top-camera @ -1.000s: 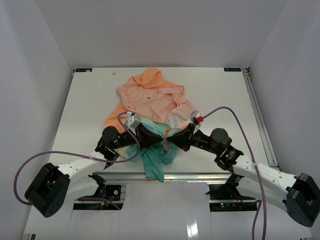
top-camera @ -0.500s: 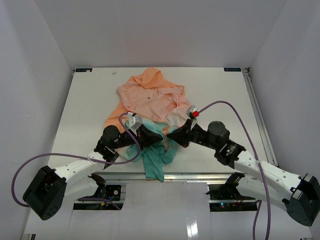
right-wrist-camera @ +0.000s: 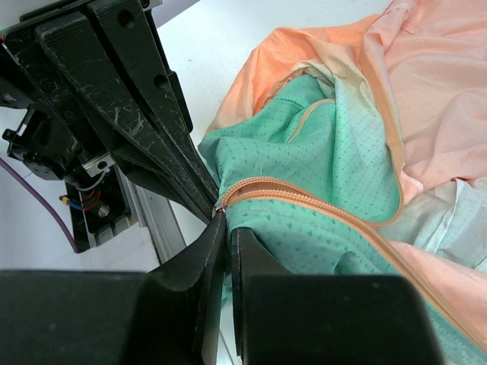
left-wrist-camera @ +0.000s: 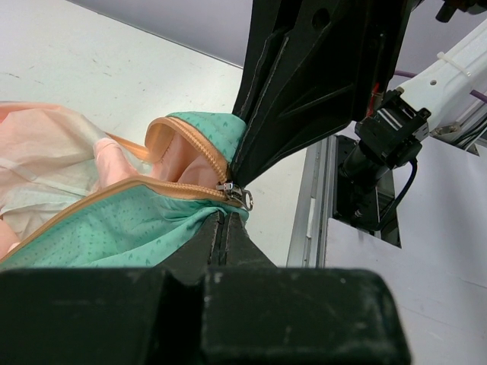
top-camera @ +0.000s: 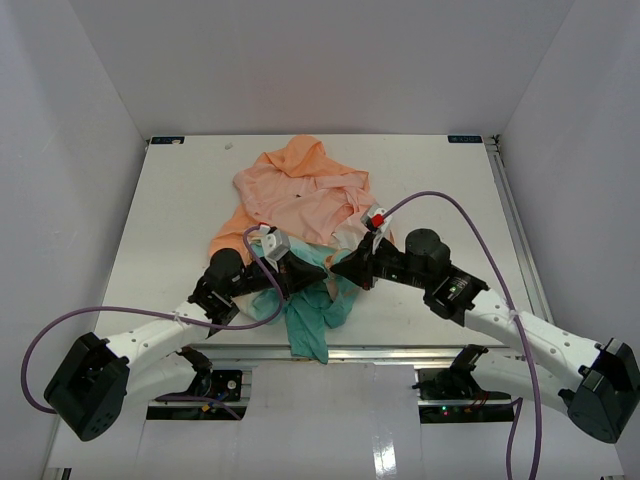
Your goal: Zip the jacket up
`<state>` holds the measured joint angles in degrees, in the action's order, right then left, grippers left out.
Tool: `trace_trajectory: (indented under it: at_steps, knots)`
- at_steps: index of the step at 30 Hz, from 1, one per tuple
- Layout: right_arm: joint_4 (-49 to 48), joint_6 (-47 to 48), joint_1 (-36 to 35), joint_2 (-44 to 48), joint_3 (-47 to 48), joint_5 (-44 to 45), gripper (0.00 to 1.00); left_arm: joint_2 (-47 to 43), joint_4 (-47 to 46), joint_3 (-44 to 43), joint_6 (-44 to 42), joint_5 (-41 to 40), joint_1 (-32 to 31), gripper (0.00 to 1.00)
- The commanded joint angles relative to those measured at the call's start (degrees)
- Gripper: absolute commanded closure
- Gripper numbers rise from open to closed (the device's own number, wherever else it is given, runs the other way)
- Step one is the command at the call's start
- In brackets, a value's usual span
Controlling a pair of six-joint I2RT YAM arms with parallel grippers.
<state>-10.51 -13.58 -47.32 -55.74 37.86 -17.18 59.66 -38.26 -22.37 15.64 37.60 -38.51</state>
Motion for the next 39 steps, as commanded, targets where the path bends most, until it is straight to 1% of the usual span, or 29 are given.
trace_trajectory:
  at_steps: [1, 14, 26, 29, 31, 34, 39]
  knots:
    - [-2.4, 3.2, 0.4, -1.5, 5.4, 1.4, 0.92, -0.8, 1.1, -1.8, -0.7, 5.7, -2.4, 1.00]
    - [-0.7, 3.6, 4.7, -5.8, 10.0, -1.2, 0.92, -0.2, 1.2, -2.1, -1.5, 7.4, -3.3, 1.00]
    - [-0.6, 3.5, 5.3, -9.4, 14.0, -6.0, 0.92, 1.2, 2.4, -3.0, -2.1, 7.6, -3.7, 1.00]
    - [-0.8, 3.2, 5.4, -9.3, 13.5, -7.4, 0.92, 0.9, 4.0, -3.5, -2.5, 6.5, -3.8, 1.00]
    - [-2.1, 2.6, 5.3, -8.2, 11.1, -8.1, 0.92, 0.2, 4.9, -3.8, -2.5, 4.0, -3.8, 0.97]
    - [-4.7, 1.0, 5.3, -5.3, 7.0, -9.3, 0.92, -1.1, 5.1, -3.3, -1.4, 1.1, -3.8, 0.69]
    - [-10.8, -2.1, 5.3, -1.2, 0.5, -11.4, 0.92, -1.1, 5.7, -4.2, 0.4, -1.6, -3.8, 0.57]
